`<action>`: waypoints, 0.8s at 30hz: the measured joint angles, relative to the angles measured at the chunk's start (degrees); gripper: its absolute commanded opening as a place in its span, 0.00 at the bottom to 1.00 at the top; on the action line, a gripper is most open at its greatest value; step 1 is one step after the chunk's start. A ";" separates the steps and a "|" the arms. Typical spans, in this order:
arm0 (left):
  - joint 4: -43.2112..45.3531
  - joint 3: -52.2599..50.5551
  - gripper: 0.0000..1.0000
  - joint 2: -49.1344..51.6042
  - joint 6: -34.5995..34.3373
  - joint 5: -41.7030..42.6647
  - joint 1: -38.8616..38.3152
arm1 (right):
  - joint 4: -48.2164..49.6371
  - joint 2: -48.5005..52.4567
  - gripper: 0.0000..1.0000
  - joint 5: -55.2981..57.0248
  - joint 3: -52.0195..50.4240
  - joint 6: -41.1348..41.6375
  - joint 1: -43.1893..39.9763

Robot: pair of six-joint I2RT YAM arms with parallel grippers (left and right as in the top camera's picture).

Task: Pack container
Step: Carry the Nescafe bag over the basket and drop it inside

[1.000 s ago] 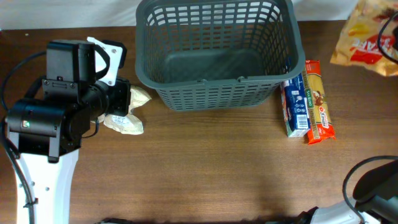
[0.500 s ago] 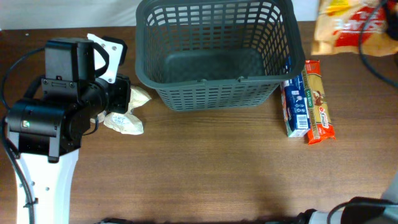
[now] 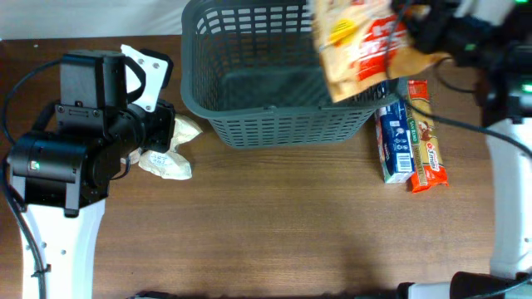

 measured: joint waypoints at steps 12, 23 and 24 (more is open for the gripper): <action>-0.02 0.00 0.11 0.00 0.46 0.02 0.00 | -6.69 12.68 0.04 15.89 -0.04 -2.23 11.98; -1.44 0.00 0.11 0.00 0.48 0.00 0.00 | -6.43 24.83 0.35 20.35 -0.07 -0.48 13.29; -1.51 0.00 0.11 0.00 0.48 0.02 0.00 | -6.56 25.18 0.52 20.39 -0.07 -0.72 13.29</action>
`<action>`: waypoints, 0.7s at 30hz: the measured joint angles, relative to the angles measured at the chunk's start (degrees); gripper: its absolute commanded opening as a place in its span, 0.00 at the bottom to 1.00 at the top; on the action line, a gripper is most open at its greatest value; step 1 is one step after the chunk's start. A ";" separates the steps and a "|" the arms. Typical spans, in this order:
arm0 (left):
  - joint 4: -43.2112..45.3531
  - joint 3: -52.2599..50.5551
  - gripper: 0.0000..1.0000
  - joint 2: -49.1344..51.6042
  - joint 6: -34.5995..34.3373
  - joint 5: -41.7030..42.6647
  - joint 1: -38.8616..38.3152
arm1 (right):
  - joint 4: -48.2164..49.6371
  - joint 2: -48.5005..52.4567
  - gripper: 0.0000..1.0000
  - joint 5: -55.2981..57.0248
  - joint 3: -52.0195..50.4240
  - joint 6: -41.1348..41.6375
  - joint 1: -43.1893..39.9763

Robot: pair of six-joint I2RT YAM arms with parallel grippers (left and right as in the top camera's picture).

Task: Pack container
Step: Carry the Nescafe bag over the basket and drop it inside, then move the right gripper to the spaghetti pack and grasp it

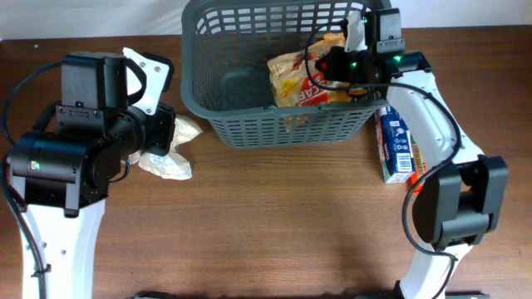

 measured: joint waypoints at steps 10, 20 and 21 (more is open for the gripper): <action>0.00 0.00 0.20 0.00 0.20 -1.14 0.00 | -2.45 -4.66 0.77 -2.69 2.54 -0.92 -1.84; -0.02 0.00 0.28 0.00 0.15 -7.41 0.00 | -18.47 -16.68 0.80 2.82 17.77 -4.35 -15.69; 0.00 0.00 0.28 0.00 0.17 -7.87 0.00 | -19.80 -17.09 0.80 3.23 18.23 -4.37 -18.71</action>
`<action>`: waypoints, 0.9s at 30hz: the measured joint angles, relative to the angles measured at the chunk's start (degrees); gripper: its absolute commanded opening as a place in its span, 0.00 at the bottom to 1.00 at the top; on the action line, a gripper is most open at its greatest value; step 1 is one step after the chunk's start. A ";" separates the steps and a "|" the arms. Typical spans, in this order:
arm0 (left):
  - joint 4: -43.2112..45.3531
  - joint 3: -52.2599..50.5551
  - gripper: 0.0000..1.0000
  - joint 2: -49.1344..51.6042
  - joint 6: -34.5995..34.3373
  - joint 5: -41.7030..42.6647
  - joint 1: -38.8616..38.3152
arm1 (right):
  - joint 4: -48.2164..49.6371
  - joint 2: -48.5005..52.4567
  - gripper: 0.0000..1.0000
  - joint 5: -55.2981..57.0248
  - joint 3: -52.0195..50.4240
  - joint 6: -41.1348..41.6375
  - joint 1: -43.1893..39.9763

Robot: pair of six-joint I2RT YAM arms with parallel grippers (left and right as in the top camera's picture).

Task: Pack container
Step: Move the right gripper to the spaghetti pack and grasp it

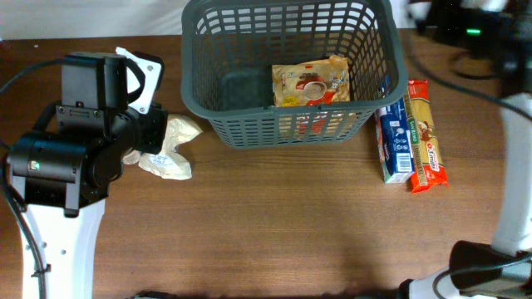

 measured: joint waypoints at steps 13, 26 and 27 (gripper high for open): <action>1.31 0.00 0.31 0.00 0.00 -1.22 0.00 | -13.90 9.64 0.81 3.10 -0.31 -8.02 -18.32; 1.51 0.00 0.32 0.00 0.00 -1.42 0.00 | -19.69 30.67 0.78 10.16 -4.85 -13.97 -12.57; 1.53 0.00 0.31 0.00 0.00 -1.42 0.00 | -19.71 31.65 0.78 10.67 -4.85 -14.34 -11.85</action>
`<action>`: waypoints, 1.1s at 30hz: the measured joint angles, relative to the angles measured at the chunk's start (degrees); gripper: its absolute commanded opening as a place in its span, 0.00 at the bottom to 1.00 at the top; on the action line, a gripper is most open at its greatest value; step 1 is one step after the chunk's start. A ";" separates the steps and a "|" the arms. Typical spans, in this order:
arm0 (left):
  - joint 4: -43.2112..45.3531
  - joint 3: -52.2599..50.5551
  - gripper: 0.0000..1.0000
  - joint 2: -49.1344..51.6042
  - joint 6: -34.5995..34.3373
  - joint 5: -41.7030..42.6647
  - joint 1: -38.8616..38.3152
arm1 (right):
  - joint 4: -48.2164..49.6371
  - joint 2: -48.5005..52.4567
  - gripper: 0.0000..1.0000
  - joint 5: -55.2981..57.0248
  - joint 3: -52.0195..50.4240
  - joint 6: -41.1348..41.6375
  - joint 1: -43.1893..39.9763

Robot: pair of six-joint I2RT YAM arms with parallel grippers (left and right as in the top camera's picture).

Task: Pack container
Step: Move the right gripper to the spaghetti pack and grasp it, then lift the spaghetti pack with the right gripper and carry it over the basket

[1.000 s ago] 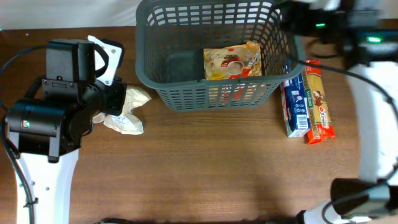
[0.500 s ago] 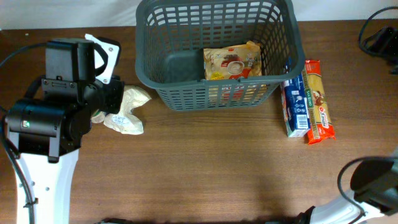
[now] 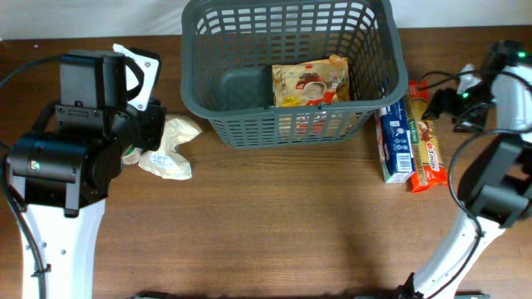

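Note:
A dark grey plastic basket (image 3: 287,124) stands at the back middle of the table. A yellow and red snack bag (image 3: 309,83) lies flat inside it. Right of the basket lie a blue box (image 3: 396,141) and an orange pasta pack (image 3: 427,137), side by side. My right gripper (image 3: 439,101) hovers at the far end of the pasta pack, open and holding nothing. A cream-coloured bag (image 3: 170,149) lies left of the basket. My left gripper (image 3: 152,126) is right beside it, mostly hidden under its own arm.
The left arm's bulky black and white body (image 3: 66,158) covers the table's left side. The right arm (image 3: 490,183) rises along the right edge, with cables near the basket's right corner. A white wall runs behind the basket.
My right gripper was up at the back right corner, mostly out of view. Now it is lower, by the far end of the pasta pack. The snack bag lies unchanged in the basket.
At first my right gripper held the snack bag high over the basket's right side. Then it held the bag down inside the basket. After that the bag lay free in the basket with the gripper withdrawn. The left arm stayed by the cream bag throughout.

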 measured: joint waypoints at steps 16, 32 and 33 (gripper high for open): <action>-0.94 0.00 0.32 0.00 0.00 2.34 0.00 | 2.49 6.08 0.43 7.72 -1.11 -0.59 5.68; -1.40 0.00 0.31 0.00 0.00 2.84 0.00 | 2.38 4.11 0.04 4.52 -1.92 3.50 3.28; -1.40 0.00 0.32 0.00 0.00 2.84 0.00 | 2.32 4.02 0.04 3.41 -1.68 3.87 2.58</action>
